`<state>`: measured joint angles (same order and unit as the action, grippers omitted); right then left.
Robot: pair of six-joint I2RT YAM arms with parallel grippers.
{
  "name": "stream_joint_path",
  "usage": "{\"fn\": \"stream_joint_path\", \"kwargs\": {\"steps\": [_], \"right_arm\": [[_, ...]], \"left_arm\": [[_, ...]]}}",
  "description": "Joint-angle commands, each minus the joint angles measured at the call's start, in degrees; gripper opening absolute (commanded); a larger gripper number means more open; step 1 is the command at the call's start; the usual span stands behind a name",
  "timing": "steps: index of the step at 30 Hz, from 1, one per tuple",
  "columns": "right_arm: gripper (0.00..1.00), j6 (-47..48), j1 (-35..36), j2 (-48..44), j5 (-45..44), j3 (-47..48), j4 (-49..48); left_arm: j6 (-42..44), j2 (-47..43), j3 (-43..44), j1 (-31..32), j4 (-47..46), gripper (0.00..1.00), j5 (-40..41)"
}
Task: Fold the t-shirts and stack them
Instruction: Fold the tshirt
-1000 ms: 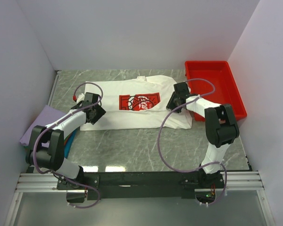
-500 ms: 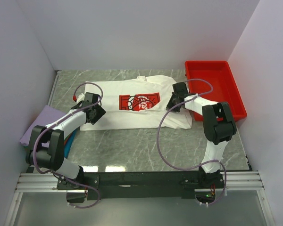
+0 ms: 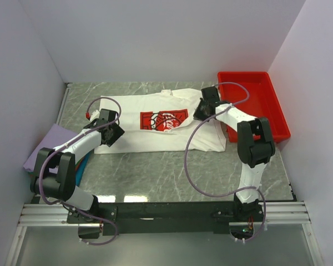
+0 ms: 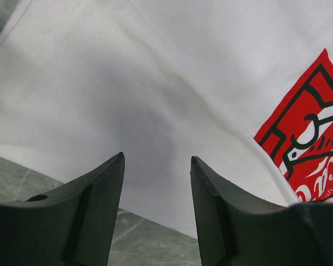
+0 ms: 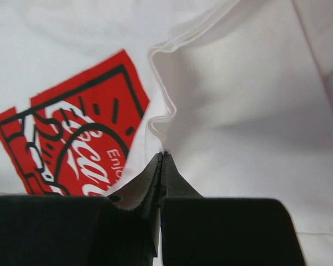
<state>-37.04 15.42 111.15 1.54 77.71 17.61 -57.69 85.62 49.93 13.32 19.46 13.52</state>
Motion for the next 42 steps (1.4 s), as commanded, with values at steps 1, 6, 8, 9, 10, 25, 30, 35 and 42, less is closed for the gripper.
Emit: {"fn": "stream_joint_path", "kwargs": {"steps": [1, 6, 8, 9, 10, 25, 30, 35, 42], "right_arm": [[0.00, 1.44, 1.37, 2.13, -0.57, 5.34, 1.90], [0.00, 2.84, 2.51, 5.38, -0.49, 11.39, 3.66], [0.00, 3.02, 2.95, 7.40, -0.14, 12.98, 4.19], [0.00, 3.02, 3.04, 8.54, -0.05, 14.21, 4.37], [0.00, 3.02, 3.30, 9.16, 0.13, 14.83, 4.45], [0.54, 4.43, 4.09, 13.57, 7.51, 23.89, 2.69], [0.63, 4.69, 4.09, 7.86, 5.32, 19.51, 3.49], [0.62, 2.33, 3.65, -2.32, 1.81, 3.72, 0.94], [0.62, 0.21, 0.76, -13.58, -1.45, -14.59, -1.96]], "left_arm": [[1.00, -1.34, 0.08, 0.21, -0.92, 0.56, 0.98], [1.35, -1.07, 0.34, 0.21, -0.74, 0.56, 0.90], [1.35, -0.90, 0.43, 0.21, -0.74, 0.56, 0.90], [1.35, -0.90, 0.52, 0.21, -0.74, 0.56, 0.81], [1.44, -0.81, 0.60, 0.21, -0.74, 0.56, 0.72], [1.88, -1.16, -0.45, 0.21, -1.80, 0.58, 0.81], [1.88, -1.86, -0.89, 0.21, -2.94, 0.59, 0.19], [0.57, -0.20, 0.34, 0.21, -2.25, 0.58, 1.24], [-4.62, -2.04, -3.70, 0.13, 1.54, 0.56, 8.35]]}}
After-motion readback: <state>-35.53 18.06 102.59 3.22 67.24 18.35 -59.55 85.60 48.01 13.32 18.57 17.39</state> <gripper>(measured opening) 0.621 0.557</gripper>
